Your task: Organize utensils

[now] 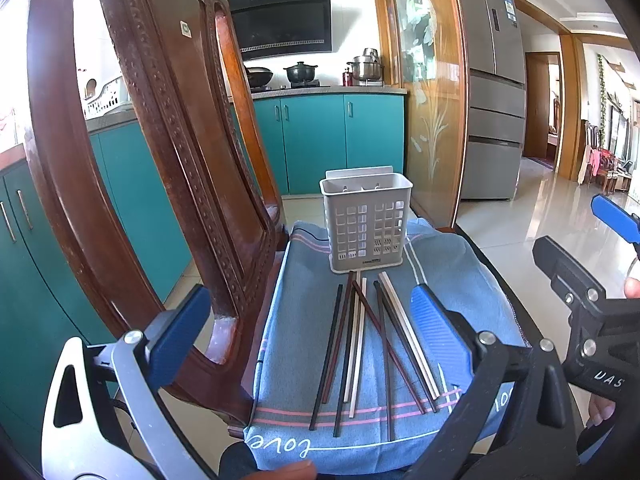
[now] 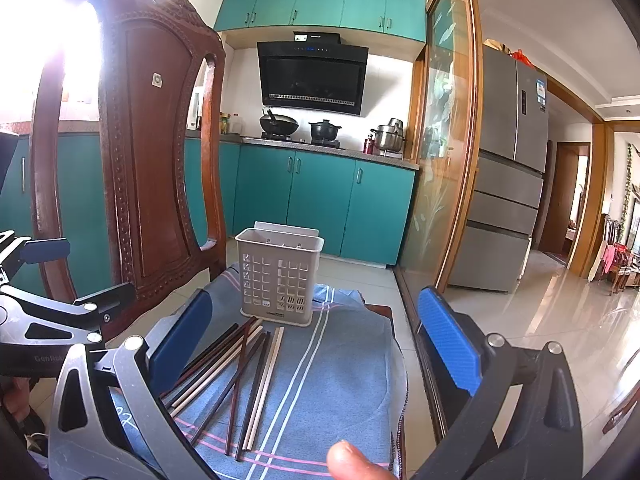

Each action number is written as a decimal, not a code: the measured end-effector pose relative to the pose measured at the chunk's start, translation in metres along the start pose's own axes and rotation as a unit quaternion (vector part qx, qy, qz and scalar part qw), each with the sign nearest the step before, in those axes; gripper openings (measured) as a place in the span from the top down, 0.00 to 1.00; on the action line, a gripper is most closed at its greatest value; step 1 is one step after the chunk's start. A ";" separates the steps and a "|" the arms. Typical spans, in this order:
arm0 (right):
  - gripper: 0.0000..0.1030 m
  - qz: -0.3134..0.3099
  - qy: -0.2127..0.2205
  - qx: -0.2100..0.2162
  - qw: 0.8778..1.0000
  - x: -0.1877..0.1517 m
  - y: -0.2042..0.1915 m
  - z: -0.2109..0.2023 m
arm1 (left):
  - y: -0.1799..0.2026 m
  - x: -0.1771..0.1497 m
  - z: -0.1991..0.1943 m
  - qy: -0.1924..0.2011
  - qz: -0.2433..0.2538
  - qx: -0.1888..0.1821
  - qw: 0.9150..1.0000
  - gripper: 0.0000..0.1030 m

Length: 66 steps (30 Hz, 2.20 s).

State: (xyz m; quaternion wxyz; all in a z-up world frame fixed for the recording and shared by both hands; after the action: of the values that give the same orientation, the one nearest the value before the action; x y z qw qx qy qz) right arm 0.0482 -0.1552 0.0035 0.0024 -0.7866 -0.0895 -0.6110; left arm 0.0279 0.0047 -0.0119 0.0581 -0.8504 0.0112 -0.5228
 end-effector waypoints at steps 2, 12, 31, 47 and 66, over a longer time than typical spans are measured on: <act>0.02 -0.001 0.002 0.001 1.000 0.001 0.000 -0.001 | -0.001 0.001 0.000 0.000 -0.001 0.000 1.000 0.03; 0.03 -0.002 0.004 0.000 1.000 0.000 -0.001 -0.003 | 0.000 0.001 0.001 0.000 -0.001 -0.001 1.000 0.03; 0.03 -0.004 0.003 -0.006 1.000 0.001 -0.003 -0.002 | 0.000 0.000 0.002 -0.001 0.002 -0.001 1.000 0.03; 0.10 0.039 -0.250 -0.006 0.967 -0.079 0.016 0.108 | 0.016 -0.044 0.061 -0.125 0.026 -0.041 0.991 0.04; 0.55 0.077 -0.362 0.090 0.925 -0.125 -0.035 0.197 | 0.018 -0.078 0.100 -0.212 0.017 -0.072 0.974 0.40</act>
State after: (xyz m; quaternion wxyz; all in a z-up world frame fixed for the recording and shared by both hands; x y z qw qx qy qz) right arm 0.2025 -0.1155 -0.1700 0.0872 -0.9551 -0.0779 -0.2721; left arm 0.0818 0.0018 -0.1280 0.0065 -0.9436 0.0508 -0.3271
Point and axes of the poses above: each gripper's, at about its wrist camera, not at the fingertips, and z roughly the way its jaws point, y to its right, x to its top, the point moved 3 cm from there along z, roughly the way its jaws point, and after that the axes turned 5 degrees about x, right-handed, at the moved point
